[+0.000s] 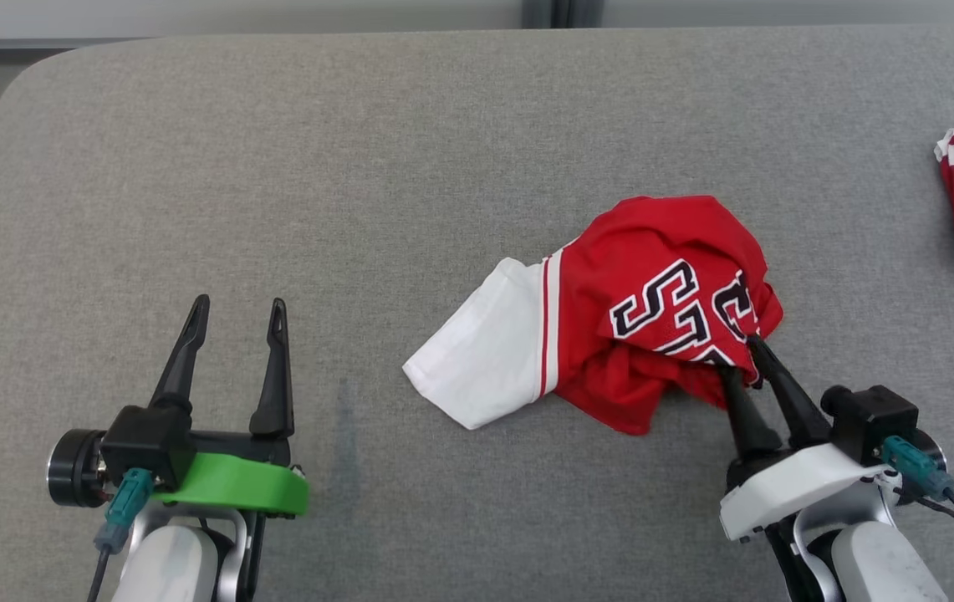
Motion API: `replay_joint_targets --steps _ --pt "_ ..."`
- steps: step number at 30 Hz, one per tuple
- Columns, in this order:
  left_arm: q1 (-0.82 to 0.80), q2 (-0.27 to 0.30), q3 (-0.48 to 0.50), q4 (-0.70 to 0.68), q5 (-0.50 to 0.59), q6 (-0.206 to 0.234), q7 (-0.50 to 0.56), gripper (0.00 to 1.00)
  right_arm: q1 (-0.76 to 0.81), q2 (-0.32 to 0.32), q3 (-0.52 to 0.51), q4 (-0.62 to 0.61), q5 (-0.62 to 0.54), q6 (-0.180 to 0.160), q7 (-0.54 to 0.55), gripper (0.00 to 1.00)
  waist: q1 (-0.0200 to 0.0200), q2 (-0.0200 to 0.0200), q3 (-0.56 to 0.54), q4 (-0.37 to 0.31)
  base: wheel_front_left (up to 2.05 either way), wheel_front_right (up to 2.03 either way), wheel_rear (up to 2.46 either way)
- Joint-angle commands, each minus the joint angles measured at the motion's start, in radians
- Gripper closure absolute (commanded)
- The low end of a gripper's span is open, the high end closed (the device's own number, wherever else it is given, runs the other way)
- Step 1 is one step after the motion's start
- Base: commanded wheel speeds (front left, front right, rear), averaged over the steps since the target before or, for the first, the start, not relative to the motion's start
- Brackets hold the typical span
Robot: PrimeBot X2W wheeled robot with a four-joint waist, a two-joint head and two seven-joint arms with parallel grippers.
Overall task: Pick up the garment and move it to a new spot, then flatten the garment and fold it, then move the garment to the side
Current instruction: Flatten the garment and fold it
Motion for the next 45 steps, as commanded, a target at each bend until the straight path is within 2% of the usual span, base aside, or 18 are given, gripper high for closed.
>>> replay_joint_targets --steps 1,7,12,15,18,33,34,35,36,45 --pt "-0.018 -0.004 0.006 -0.001 0.008 -0.004 -0.005 0.00 -0.014 -0.006 0.008 -0.018 0.010 -0.001 -0.013 1.00 0.0000 0.0000 -0.004 -0.005 0.00 0.00 0.00" --pt "-0.010 -0.013 0.022 -0.003 0.020 -0.011 -0.004 0.00 -0.033 -0.012 -0.012 -0.116 0.033 -0.001 -0.048 1.00 0.0000 0.0000 -0.016 -0.029 0.00 0.00 0.00" --pt "-0.008 -0.019 0.027 0.000 0.028 -0.017 -0.004 0.00 -0.007 0.000 -0.146 -0.144 0.052 -0.001 -0.033 1.00 0.0000 0.0000 -0.018 -0.043 0.00 0.00 0.00" --pt "-0.010 -0.023 0.029 0.002 0.034 -0.022 -0.004 0.00 0.022 0.012 -0.239 -0.114 0.061 -0.001 -0.022 1.00 0.0000 0.0000 -0.019 -0.048 0.00 0.00 0.00" --pt "-0.010 -0.028 0.031 0.006 0.038 -0.025 -0.004 0.00 0.036 0.019 -0.281 -0.095 0.068 -0.001 -0.022 1.00 0.0000 0.0000 -0.021 -0.048 0.00 0.00 0.00" --pt "-0.001 -0.054 0.047 0.016 0.055 -0.041 -0.004 0.00 0.011 0.024 -0.256 -0.108 0.045 -0.001 0.005 1.00 0.0000 0.0000 -0.043 -0.027 0.00 0.00 0.00" --pt "0.003 -0.054 0.049 0.016 0.056 -0.042 -0.004 0.00 0.014 0.024 -0.258 -0.102 0.040 -0.001 0.011 0.81 0.0000 0.0000 -0.045 -0.027 0.00 0.00 0.00" --pt "0.006 -0.055 0.051 0.017 0.057 -0.043 -0.004 0.00 0.017 0.024 -0.259 -0.098 0.037 -0.001 0.015 0.32 0.0000 0.0000 -0.046 -0.027 0.00 0.00 0.00" --pt "0.010 -0.056 0.052 0.018 0.057 -0.045 -0.004 0.00 0.018 0.024 -0.260 -0.095 0.031 -0.001 0.019 0.00 0.0000 0.0000 -0.049 -0.028 0.00 0.00 0.00" --pt "0.071 -0.055 0.066 0.033 0.065 -0.048 -0.004 0.00 0.137 0.021 -0.240 -0.140 -0.023 -0.001 0.040 0.00 0.0000 0.0000 -0.116 -0.042 0.00 0.00 0.00"
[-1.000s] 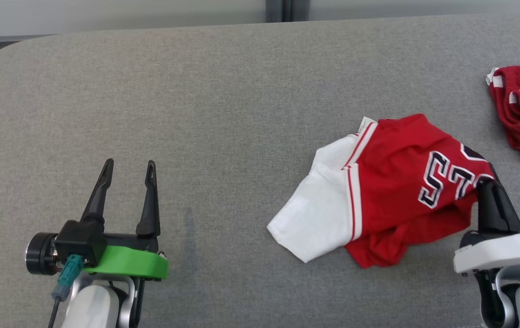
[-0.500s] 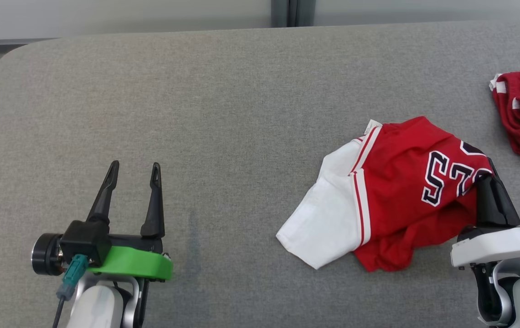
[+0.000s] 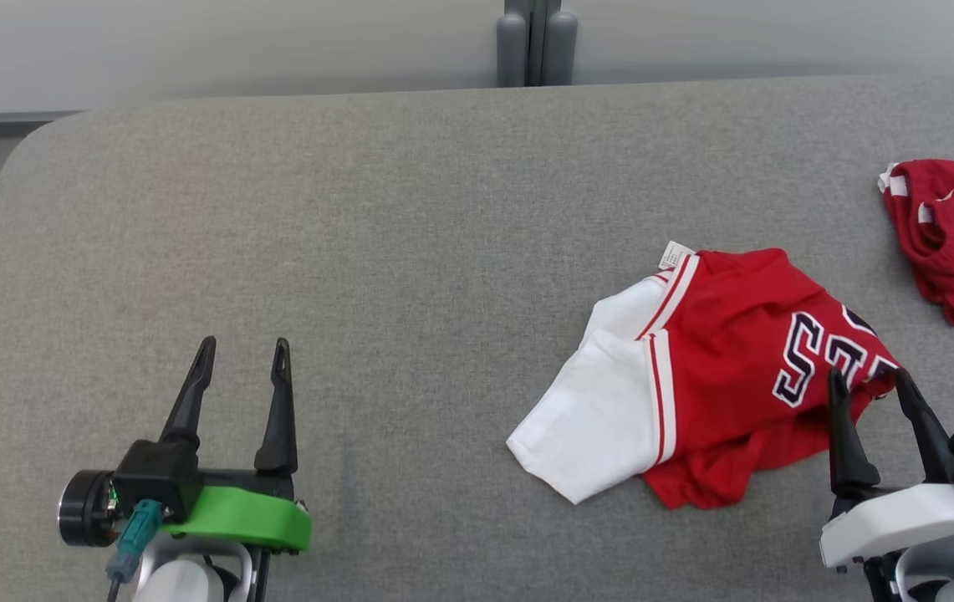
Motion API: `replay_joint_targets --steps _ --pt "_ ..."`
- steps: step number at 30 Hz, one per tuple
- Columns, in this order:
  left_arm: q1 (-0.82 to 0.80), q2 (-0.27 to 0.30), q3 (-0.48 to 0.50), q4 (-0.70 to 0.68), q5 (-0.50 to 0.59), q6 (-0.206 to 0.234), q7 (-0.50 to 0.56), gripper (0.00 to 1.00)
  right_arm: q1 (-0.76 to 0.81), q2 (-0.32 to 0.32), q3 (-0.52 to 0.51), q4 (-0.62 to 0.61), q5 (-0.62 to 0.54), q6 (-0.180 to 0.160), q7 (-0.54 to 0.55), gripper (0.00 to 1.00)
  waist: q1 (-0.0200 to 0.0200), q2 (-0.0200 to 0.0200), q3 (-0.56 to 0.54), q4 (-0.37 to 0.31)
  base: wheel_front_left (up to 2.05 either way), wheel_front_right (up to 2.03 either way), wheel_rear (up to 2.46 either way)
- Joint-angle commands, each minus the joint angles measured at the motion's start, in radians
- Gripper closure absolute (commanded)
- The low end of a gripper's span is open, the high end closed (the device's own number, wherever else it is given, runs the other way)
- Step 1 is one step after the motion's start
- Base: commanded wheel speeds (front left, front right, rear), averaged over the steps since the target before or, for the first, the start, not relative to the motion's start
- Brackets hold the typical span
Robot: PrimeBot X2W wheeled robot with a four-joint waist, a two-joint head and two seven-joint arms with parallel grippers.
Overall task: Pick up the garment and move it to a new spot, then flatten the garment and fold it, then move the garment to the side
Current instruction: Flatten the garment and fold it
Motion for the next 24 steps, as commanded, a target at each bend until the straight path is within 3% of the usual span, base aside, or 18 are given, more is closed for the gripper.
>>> replay_joint_targets --steps 1,11,24 --pt "0.022 0.007 0.006 0.003 0.008 -0.001 -0.003 0.00 0.027 -0.004 0.008 -0.021 -0.011 -0.001 0.003 0.00 0.0000 0.0000 -0.029 -0.013 0.00 0.00 0.00" --pt "0.078 0.022 0.001 0.007 0.013 0.007 -0.002 0.00 0.066 -0.010 0.080 -0.151 -0.021 -0.001 0.003 0.00 0.0000 0.0000 -0.084 -0.031 0.00 0.00 0.00" --pt "0.091 0.026 -0.019 -0.001 0.003 0.013 0.012 0.00 0.062 -0.012 0.087 -0.175 -0.018 -0.001 0.013 0.00 0.0000 0.0000 -0.093 -0.022 0.00 0.00 0.00"
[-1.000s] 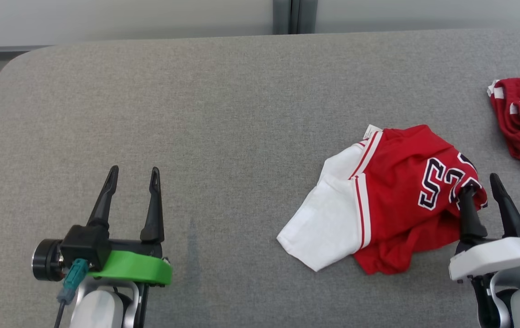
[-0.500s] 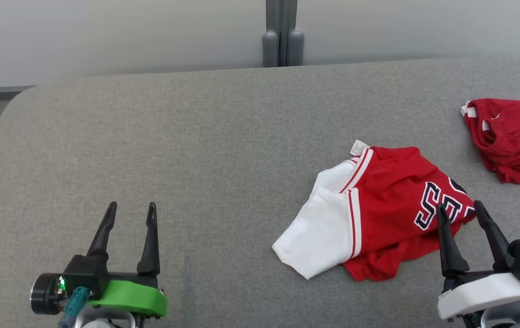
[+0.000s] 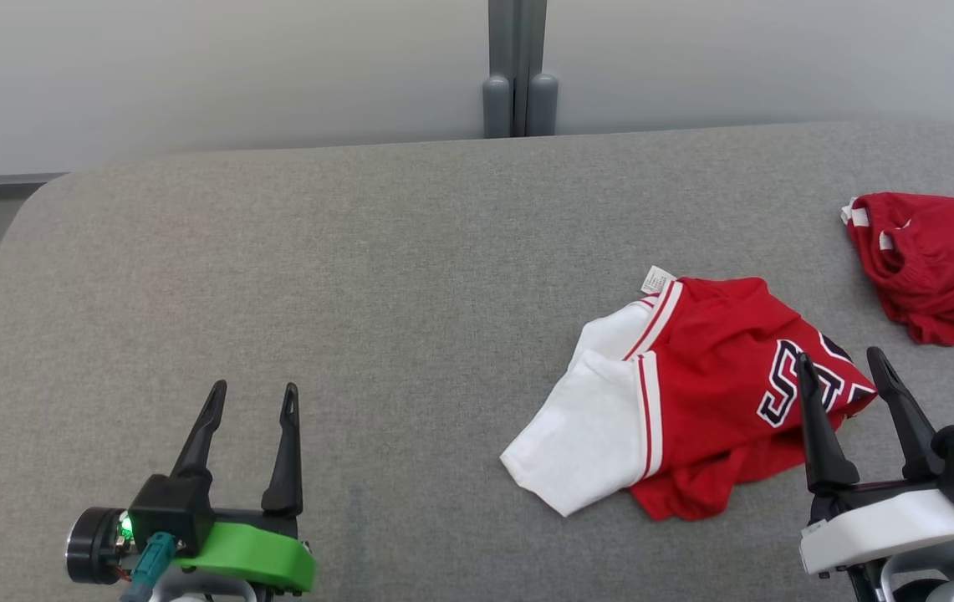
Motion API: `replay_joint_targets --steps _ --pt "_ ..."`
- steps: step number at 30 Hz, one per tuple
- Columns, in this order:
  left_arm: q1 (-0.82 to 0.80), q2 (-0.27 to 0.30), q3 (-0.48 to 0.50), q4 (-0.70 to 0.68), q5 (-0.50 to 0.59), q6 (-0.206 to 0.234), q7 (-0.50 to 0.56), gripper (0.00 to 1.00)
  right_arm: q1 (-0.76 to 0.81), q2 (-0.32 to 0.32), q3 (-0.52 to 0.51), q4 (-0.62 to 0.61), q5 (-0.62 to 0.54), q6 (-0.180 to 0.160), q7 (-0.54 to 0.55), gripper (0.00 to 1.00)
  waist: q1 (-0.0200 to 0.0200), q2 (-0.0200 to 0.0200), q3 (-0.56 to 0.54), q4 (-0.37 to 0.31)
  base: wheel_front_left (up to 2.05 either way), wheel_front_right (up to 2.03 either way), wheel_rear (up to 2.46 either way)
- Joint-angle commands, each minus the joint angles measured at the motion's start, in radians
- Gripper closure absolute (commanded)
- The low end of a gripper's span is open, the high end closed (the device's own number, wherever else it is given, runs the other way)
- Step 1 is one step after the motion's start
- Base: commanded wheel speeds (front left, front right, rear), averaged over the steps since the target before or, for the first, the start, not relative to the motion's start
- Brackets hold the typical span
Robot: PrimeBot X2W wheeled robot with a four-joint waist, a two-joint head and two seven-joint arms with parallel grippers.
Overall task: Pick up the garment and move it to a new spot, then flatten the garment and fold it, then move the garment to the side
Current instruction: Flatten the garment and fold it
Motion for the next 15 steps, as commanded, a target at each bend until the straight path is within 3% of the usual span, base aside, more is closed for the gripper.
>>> replay_joint_targets --steps 1,7,15 --pt "0.011 0.006 0.000 -0.004 -0.008 0.004 0.000 0.00 0.004 -0.002 -0.004 -0.003 0.001 -0.001 0.001 0.00 0.0000 0.0000 0.002 -0.001 0.00 0.00 0.00" --pt "-0.059 -0.014 -0.073 -0.027 0.011 -0.037 0.028 0.00 -0.012 0.002 -0.005 -0.012 0.005 -0.001 -0.003 0.00 0.0000 0.0000 0.039 0.002 0.00 0.00 0.00" --pt "-0.187 -0.066 -0.315 0.089 -0.015 -0.113 0.114 0.00 -0.061 0.004 0.009 -0.021 -0.003 -0.001 -0.003 0.00 0.0000 0.0000 0.150 -0.025 0.00 0.00 0.00"
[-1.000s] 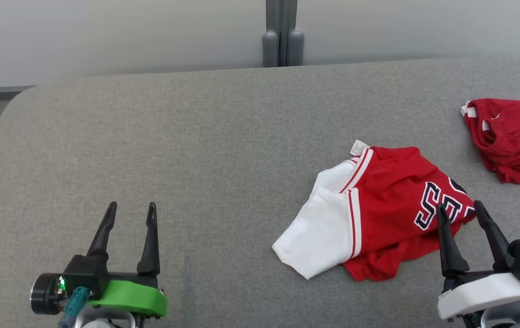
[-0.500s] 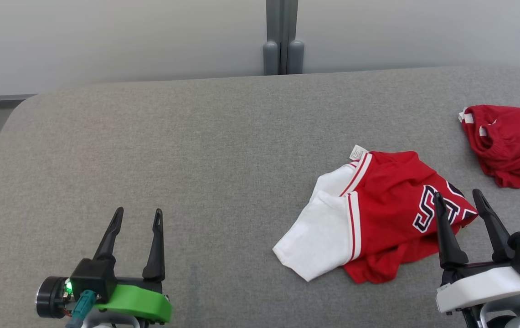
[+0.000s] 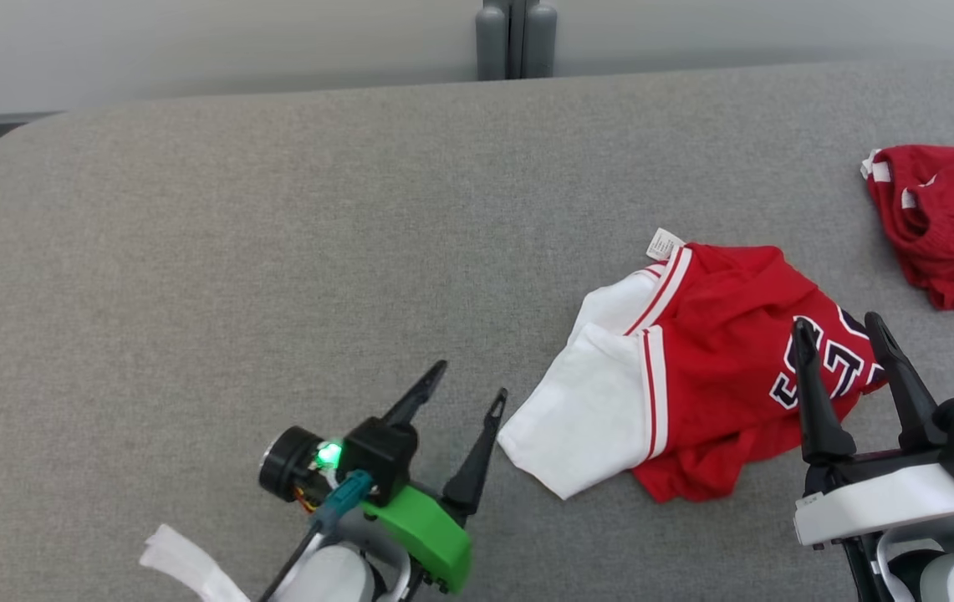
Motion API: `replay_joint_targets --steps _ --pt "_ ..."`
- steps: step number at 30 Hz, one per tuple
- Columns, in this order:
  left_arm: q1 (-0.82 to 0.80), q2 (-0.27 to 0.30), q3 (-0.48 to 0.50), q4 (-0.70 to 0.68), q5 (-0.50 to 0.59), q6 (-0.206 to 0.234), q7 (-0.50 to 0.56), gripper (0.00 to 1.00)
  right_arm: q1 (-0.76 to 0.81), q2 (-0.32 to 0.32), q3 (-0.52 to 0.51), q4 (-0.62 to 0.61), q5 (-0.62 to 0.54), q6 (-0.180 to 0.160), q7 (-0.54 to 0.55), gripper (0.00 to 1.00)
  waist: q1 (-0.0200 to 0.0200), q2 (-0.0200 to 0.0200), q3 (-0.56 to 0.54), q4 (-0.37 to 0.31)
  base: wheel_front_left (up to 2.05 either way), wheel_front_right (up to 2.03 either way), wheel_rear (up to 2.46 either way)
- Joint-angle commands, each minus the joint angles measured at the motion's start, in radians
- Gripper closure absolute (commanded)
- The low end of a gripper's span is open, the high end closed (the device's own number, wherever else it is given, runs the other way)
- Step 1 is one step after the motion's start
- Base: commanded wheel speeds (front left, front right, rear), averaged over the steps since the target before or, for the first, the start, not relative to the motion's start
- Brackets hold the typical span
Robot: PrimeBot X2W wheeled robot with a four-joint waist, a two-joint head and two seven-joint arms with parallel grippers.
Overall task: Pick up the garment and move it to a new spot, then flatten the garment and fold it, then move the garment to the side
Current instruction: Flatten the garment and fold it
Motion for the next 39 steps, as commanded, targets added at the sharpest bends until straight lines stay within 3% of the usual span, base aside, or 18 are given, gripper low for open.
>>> replay_joint_targets --steps 1,8,10,11,12,16,20,27,34,39 --pt "-0.032 -0.003 -0.024 0.037 -0.019 -0.006 0.008 0.00 -0.018 0.000 -0.001 -0.001 -0.003 -0.001 -0.004 0.00 0.0000 -0.0001 0.058 -0.024 0.00 0.00 0.00" --pt "-0.127 -0.011 -0.123 0.254 -0.085 -0.014 0.033 0.00 -0.046 0.001 0.001 0.011 0.005 -0.001 -0.015 0.00 0.0000 -0.0001 0.117 -0.068 0.00 0.00 0.00" --pt "-0.146 -0.012 -0.143 0.308 -0.102 -0.015 0.040 0.28 -0.053 0.002 0.000 0.016 0.008 -0.001 -0.020 0.00 0.0000 -0.0001 0.124 -0.078 0.00 0.00 0.00" --pt "-0.157 -0.012 -0.155 0.334 -0.113 -0.015 0.043 0.71 -0.055 0.002 -0.001 0.019 0.009 -0.001 -0.022 0.00 0.0000 -0.0001 0.126 -0.082 0.00 0.00 0.00" --pt "-0.163 -0.012 -0.164 0.356 -0.123 -0.015 0.048 1.00 -0.057 0.003 -0.002 0.021 0.010 -0.001 -0.023 0.00 0.0000 -0.0001 0.128 -0.084 0.00 0.00 0.00" --pt "-0.190 -0.011 -0.201 0.405 -0.151 -0.016 0.033 1.00 -0.061 0.004 -0.007 0.029 0.010 -0.001 -0.030 0.00 0.0000 -0.0001 0.130 -0.090 0.00 0.00 0.00" --pt "-0.241 -0.012 -0.201 0.356 -0.138 -0.011 -0.054 1.00 -0.058 0.005 -0.022 0.038 0.013 -0.001 -0.039 0.00 0.0000 -0.0001 0.116 -0.086 0.00 0.00 0.00" --pt "-0.314 0.053 -0.193 0.043 -0.069 0.014 -0.087 1.00 -0.037 0.006 -0.063 0.056 0.030 -0.001 -0.050 0.00 0.0000 -0.0001 0.069 -0.068 0.00 0.00 0.00" --pt "-0.388 0.159 -0.160 -0.327 -0.006 0.034 0.002 1.00 -0.026 0.006 -0.083 0.090 0.065 -0.001 -0.075 0.00 0.0000 -0.0001 0.021 -0.079 0.00 0.00 0.00" --pt "-0.453 0.208 -0.105 -0.507 0.014 0.052 0.067 1.00 -0.014 0.006 -0.092 0.116 0.085 -0.001 -0.090 0.00 0.0000 -0.0001 -0.004 -0.084 0.00 0.00 0.00"
